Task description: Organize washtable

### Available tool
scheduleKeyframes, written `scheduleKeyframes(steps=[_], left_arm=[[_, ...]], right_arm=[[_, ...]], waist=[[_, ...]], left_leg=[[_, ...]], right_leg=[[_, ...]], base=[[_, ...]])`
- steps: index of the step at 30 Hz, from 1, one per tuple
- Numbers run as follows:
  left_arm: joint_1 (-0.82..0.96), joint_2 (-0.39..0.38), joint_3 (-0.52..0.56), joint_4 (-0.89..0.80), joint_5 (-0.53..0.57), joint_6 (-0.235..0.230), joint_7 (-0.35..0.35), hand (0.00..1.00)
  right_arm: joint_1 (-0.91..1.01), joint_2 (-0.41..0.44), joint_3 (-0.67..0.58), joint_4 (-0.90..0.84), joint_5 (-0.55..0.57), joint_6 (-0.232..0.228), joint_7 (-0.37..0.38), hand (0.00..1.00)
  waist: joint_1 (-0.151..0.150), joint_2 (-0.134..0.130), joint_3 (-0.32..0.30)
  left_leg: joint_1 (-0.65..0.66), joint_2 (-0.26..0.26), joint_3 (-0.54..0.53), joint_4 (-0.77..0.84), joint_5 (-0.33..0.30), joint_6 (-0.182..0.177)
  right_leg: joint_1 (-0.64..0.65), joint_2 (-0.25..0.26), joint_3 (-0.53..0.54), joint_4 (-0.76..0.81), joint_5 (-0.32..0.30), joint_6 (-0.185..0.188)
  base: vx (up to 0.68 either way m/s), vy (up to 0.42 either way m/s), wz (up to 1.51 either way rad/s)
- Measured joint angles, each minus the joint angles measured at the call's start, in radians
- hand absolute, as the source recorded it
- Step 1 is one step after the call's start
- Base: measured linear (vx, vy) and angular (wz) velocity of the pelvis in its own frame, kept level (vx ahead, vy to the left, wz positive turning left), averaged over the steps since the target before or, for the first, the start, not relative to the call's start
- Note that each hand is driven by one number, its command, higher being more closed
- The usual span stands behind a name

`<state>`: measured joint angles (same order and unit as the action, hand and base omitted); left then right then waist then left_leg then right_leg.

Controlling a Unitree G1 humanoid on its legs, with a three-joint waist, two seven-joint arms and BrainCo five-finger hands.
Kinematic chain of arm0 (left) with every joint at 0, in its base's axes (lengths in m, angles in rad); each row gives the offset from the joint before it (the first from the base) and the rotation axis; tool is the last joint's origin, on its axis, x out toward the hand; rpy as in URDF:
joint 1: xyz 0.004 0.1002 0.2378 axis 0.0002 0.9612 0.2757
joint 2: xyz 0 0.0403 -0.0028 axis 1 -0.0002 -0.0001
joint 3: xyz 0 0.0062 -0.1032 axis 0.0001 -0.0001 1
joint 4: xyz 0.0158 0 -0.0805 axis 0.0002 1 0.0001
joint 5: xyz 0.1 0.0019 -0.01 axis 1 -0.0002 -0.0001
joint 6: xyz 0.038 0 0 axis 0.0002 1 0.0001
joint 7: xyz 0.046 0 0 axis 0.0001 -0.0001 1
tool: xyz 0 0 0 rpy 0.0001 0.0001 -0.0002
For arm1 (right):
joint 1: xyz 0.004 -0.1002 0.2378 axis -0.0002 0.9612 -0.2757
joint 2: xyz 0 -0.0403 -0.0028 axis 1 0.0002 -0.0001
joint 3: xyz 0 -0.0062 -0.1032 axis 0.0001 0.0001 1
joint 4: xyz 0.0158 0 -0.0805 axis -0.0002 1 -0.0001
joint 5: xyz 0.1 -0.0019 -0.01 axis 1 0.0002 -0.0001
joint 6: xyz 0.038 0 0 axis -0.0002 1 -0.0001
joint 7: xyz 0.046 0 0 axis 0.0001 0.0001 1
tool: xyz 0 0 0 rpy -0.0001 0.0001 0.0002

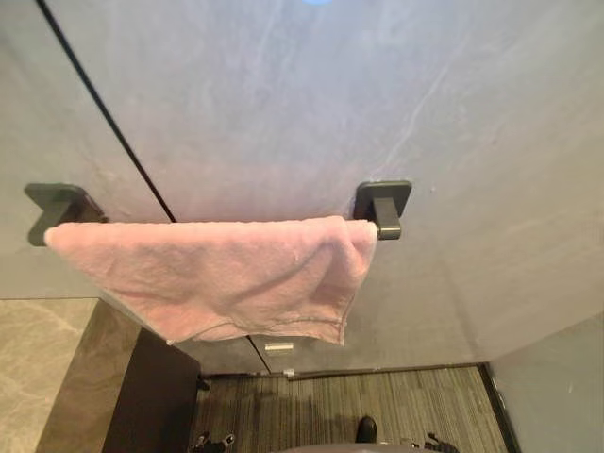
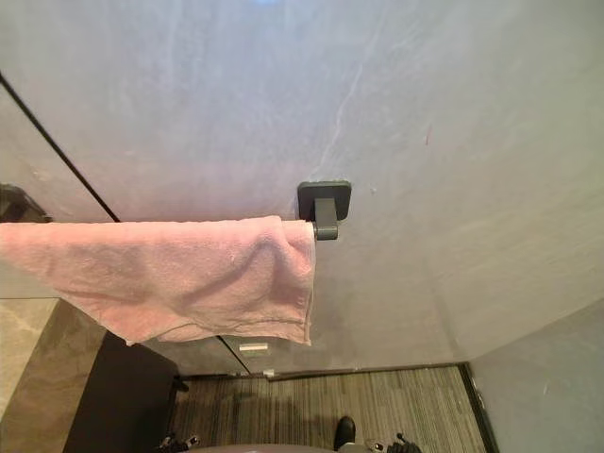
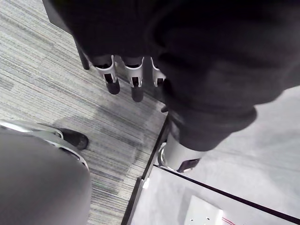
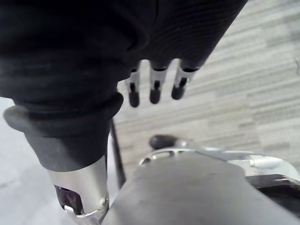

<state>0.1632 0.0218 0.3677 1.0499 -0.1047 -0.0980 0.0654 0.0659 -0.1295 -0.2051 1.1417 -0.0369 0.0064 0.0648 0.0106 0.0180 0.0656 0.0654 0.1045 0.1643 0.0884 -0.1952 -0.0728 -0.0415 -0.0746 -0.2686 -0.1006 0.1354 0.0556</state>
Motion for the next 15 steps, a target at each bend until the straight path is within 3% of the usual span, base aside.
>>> scheduleKeyframes(steps=[4, 7, 10, 11, 13, 15], left_arm=[[-0.041, 0.000, -0.031, -0.003, -0.002, -0.003, 0.002, 0.00], [-0.044, -0.002, -0.063, -0.040, -0.002, -0.009, 0.003, 0.00], [-0.027, -0.003, -0.073, -0.065, -0.001, -0.022, 0.003, 0.00], [-0.028, -0.005, -0.074, -0.067, -0.001, -0.022, 0.002, 0.00], [-0.024, -0.033, -0.078, -0.067, -0.001, -0.021, 0.002, 0.00], [-0.026, -0.038, -0.096, -0.071, 0.003, -0.023, 0.001, 0.00]], right_arm=[[-0.052, -0.011, 0.037, -0.004, -0.008, -0.002, -0.002, 0.00], [-0.082, 0.005, 0.049, -0.040, -0.013, -0.008, -0.001, 0.00], [-0.077, 0.005, 0.056, -0.067, -0.013, -0.021, -0.002, 0.00], [-0.073, 0.011, 0.052, -0.065, -0.013, -0.021, -0.001, 0.00], [-0.060, 0.011, 0.017, -0.068, -0.014, -0.021, -0.004, 0.00], [-0.037, 0.004, 0.001, -0.068, -0.014, -0.017, -0.004, 0.00]], waist=[[0.003, 0.000, 0.012], [0.007, -0.004, 0.013], [0.004, -0.002, 0.011], [0.002, -0.008, 0.014], [-0.006, -0.012, 0.016], [-0.032, 0.004, 0.011]], left_leg=[[-0.083, -0.017, -0.031, 0.040, 0.019, -0.018], [-0.186, -0.006, -0.020, 0.177, 0.033, -0.038], [-0.149, 0.015, -0.027, 0.125, 0.076, -0.071], [-0.145, 0.016, -0.025, 0.146, 0.065, -0.069], [-0.143, 0.039, -0.029, 0.353, 0.007, -0.055], [-0.083, 0.068, -0.040, 0.364, 0.011, -0.060]], right_leg=[[-0.049, -0.019, -0.040, 0.001, 0.003, -0.003], [-0.066, -0.032, -0.065, 0.005, 0.002, -0.015], [-0.075, -0.027, -0.087, 0.053, -0.021, -0.047], [-0.082, -0.033, -0.092, 0.057, -0.026, -0.054], [-0.073, -0.036, -0.087, 0.073, -0.029, -0.061], [-0.071, -0.036, -0.102, 0.093, -0.029, -0.061]], base=[[-0.02, 0.003, 0.34], [-0.05, -0.053, 0.29], [-0.04, -0.075, 0.05], [-0.08, -0.086, -0.09], [-0.04, -0.037, -0.07], [-0.05, 0.083, 0.21]])
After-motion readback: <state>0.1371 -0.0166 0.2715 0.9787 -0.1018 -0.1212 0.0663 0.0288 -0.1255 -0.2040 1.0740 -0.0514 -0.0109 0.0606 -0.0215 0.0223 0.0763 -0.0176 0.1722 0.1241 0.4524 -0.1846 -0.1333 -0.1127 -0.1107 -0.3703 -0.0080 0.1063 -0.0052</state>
